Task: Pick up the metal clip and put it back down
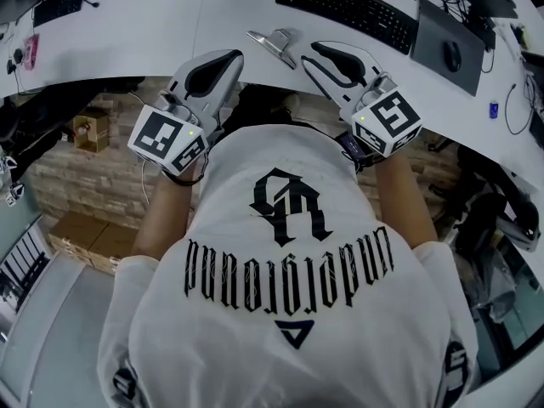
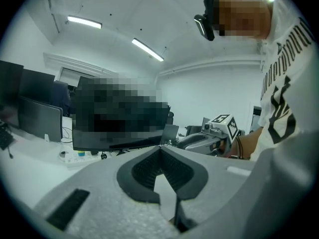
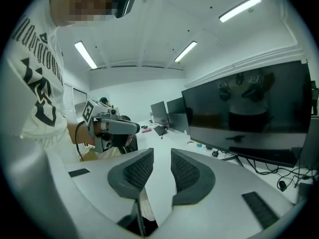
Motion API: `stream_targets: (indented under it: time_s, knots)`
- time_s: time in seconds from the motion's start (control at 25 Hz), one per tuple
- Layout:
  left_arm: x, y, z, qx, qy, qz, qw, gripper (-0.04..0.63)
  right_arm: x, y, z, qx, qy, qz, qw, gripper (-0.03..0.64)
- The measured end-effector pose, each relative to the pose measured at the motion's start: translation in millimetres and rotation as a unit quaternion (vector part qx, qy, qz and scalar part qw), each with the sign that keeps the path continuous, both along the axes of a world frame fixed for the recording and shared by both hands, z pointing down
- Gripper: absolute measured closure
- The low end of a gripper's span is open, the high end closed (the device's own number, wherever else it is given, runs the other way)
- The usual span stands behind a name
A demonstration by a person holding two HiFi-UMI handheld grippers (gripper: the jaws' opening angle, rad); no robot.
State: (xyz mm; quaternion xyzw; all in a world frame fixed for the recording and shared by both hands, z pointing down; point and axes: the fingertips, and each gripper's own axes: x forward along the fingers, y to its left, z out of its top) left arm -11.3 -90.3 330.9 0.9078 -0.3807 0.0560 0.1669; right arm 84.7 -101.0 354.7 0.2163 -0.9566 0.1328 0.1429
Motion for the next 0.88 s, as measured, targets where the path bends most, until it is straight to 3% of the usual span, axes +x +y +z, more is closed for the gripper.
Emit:
stream_targets:
  time_s: [0.48, 0.88]
  knots:
    - [-12, -40, 53, -0.038, -0.014, 0.035, 0.9986, 0.583, -18, -35, 53, -0.048, 0.033, 0.015, 0.998, 0.531]
    - [-15, -65, 100, -0.070, -0.021, 0.063, 0.9953, 0.583, -24, -51, 138, -0.121, 0.063, 0.019, 0.990, 0.520]
